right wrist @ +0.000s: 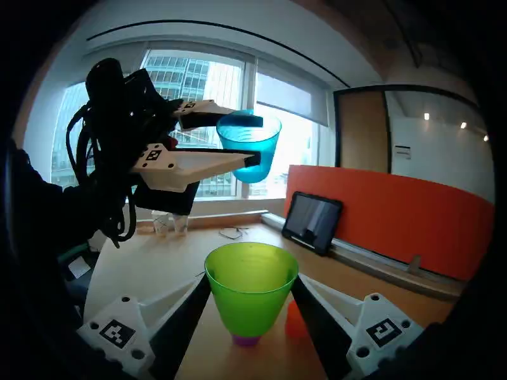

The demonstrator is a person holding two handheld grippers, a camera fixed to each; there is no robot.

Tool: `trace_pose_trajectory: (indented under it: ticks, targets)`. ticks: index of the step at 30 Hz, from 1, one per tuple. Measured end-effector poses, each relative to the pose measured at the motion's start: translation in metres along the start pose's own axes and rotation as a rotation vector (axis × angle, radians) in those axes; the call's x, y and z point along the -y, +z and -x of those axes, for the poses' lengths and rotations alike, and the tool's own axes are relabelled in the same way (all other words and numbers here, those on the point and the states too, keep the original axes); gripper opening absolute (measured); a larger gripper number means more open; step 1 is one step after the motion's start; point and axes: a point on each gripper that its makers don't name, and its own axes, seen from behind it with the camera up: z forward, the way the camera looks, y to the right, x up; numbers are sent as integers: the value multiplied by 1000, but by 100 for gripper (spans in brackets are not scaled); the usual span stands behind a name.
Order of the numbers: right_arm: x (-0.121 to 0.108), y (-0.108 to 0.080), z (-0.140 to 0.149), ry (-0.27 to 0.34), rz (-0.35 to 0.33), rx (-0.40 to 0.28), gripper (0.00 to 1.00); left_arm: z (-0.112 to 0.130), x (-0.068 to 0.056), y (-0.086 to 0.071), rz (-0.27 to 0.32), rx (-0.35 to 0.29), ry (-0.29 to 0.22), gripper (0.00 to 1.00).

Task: Pour water

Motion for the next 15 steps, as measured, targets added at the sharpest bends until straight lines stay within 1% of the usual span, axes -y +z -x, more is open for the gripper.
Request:
trace_pose_trajectory:
  ticks: [15]
  targets:
    - [3,5,3,6,-10,-2,91,-16,2,7,-19,-20,153,86]
